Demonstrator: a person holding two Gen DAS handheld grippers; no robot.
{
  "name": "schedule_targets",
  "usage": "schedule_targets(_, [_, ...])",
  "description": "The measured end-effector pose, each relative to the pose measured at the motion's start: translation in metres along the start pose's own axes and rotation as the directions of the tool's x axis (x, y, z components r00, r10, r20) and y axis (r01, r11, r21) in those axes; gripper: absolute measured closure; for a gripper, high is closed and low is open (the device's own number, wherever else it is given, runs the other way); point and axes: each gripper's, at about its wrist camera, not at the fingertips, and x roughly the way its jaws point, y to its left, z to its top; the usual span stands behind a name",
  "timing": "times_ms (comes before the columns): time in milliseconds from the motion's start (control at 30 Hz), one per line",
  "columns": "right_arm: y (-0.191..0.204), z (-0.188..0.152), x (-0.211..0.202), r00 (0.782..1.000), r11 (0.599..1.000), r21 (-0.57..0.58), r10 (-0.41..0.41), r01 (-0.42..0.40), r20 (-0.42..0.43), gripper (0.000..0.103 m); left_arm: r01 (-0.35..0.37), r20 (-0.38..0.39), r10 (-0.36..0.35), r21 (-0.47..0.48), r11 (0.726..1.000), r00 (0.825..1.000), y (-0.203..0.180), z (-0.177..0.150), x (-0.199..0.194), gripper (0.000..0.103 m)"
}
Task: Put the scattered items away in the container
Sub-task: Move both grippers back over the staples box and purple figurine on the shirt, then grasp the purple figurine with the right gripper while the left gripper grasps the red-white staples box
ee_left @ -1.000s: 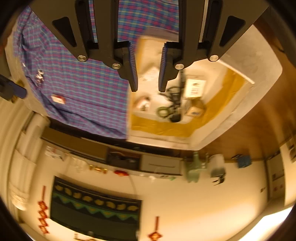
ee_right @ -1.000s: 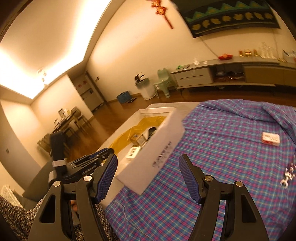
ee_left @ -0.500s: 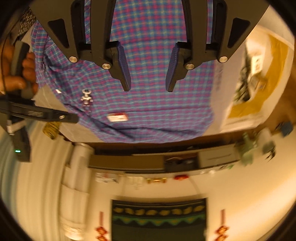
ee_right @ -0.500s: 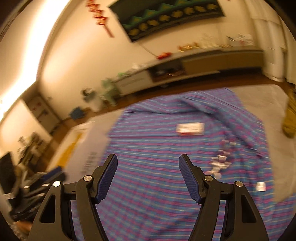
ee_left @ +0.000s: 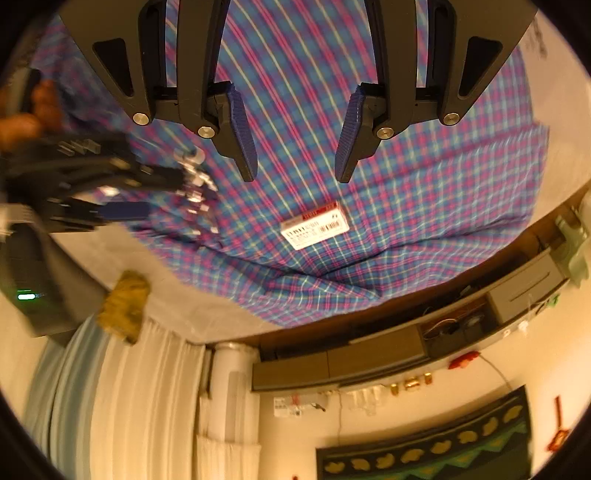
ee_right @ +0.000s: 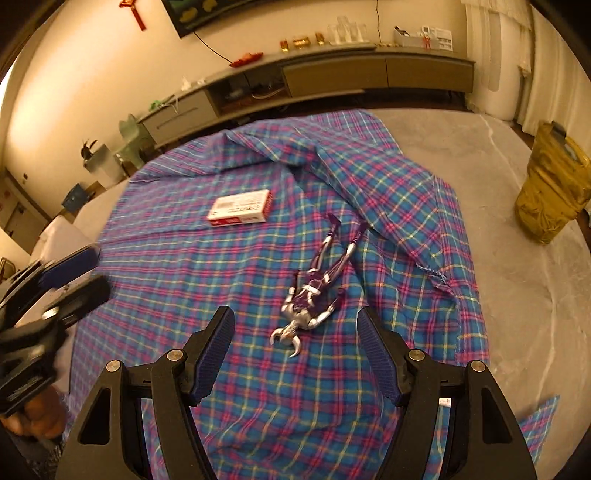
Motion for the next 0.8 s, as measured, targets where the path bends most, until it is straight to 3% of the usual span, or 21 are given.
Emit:
schedule_targets(100, [-0.005,0.004,0.013,1.0,1.0,0.025,0.007,-0.007,-0.011,0.033,0.018,-0.021,-0.017,0.02,1.0,1.0,0.003,0.014,0.037,0.056])
schedule_targets(367, [0.005,-0.001,0.034,0.997,1.0,-0.02,0.01,-0.011,-0.077,0.033,0.022,0.002,-0.023,0.196,0.98,1.0,-0.008,0.033,0.094,0.051])
schedule_targets(500, [0.004,-0.002,0.039,0.997,1.0,-0.022,0.002,-0.004,-0.079,0.033,-0.01,0.004,0.01,0.198,0.98,1.0,-0.004,0.031,0.116,0.049])
schedule_targets(633, [0.001,0.0,0.038,0.998,1.0,-0.001,-0.003,0.003,-0.064,0.033,0.008,-0.021,-0.005,0.173,0.985,1.0,-0.005,0.03,0.113,0.05])
schedule_targets(667, [0.0,0.0,0.038,0.998,1.0,0.0,-0.005,0.005,-0.059,0.034,0.018,-0.032,-0.012,0.177,0.984,0.999,-0.008,0.029,0.11,0.051])
schedule_targets(700, [0.001,0.001,0.038,0.998,1.0,-0.002,-0.009,0.009,-0.055,0.039,0.034,-0.04,-0.027,0.177,0.984,0.999,-0.011,0.028,0.106,0.059])
schedule_targets(733, [0.001,0.003,0.039,0.998,1.0,-0.008,-0.017,0.017,-0.054,0.058,0.052,-0.048,-0.044,0.172,0.984,0.998,-0.013,0.026,0.103,0.068])
schedule_targets(800, [0.004,0.003,0.039,0.998,0.999,-0.024,-0.028,0.027,-0.05,0.064,0.082,-0.063,-0.073,0.15,0.985,0.995,-0.015,0.024,0.096,0.078])
